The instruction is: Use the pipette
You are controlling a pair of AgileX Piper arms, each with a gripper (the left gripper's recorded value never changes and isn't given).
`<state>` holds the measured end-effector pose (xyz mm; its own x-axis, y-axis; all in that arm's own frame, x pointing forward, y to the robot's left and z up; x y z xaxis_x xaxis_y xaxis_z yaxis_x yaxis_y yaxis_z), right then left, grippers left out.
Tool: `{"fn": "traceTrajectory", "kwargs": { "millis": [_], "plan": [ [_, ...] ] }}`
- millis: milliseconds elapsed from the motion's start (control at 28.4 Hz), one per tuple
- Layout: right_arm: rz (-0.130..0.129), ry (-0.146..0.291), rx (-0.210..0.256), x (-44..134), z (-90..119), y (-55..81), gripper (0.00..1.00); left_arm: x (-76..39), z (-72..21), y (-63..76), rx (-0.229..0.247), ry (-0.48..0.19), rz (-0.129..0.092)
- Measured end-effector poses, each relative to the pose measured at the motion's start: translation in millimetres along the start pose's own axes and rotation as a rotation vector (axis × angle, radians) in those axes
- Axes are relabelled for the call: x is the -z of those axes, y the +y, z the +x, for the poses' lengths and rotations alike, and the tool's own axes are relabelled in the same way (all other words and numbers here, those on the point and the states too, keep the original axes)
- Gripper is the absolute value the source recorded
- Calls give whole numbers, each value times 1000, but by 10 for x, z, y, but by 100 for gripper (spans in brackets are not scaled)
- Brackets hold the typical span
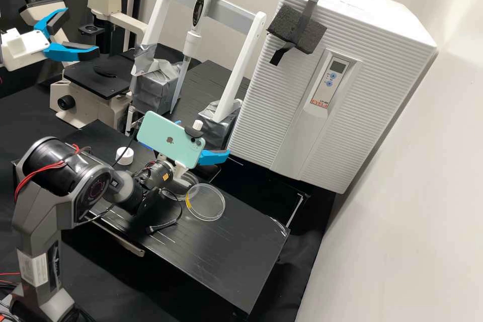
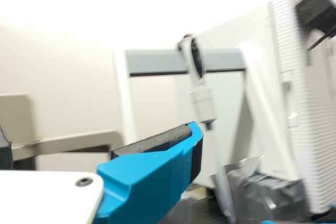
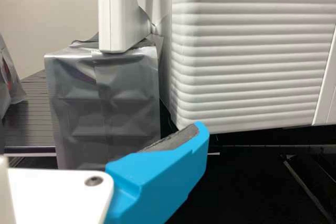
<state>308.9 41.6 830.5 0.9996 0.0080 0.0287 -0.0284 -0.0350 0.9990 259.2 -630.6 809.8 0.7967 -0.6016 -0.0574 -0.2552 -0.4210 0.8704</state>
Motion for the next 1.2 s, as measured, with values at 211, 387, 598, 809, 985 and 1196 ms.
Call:
{"fn": "traceTrajectory", "kwargs": {
  "millis": [211,387,598,809,985,1196],
  "plan": [
    [0,0,0,0,0,0,100,-148,129,14,-15,-50,-25],
    [0,0,0,0,0,0,100,-235,268,-22,-11,-75,-37],
    [0,5,-5,23,-11,21,100,-261,400,-182,60,-68,-23],
    [31,103,-58,323,-180,204,100,-226,450,-321,112,-34,-33],
    [47,222,-71,668,-224,258,100,-216,457,-379,128,-28,-35],
    [52,294,-50,1054,-25,319,100,-173,461,-394,133,-17,-31]
  ]
}}
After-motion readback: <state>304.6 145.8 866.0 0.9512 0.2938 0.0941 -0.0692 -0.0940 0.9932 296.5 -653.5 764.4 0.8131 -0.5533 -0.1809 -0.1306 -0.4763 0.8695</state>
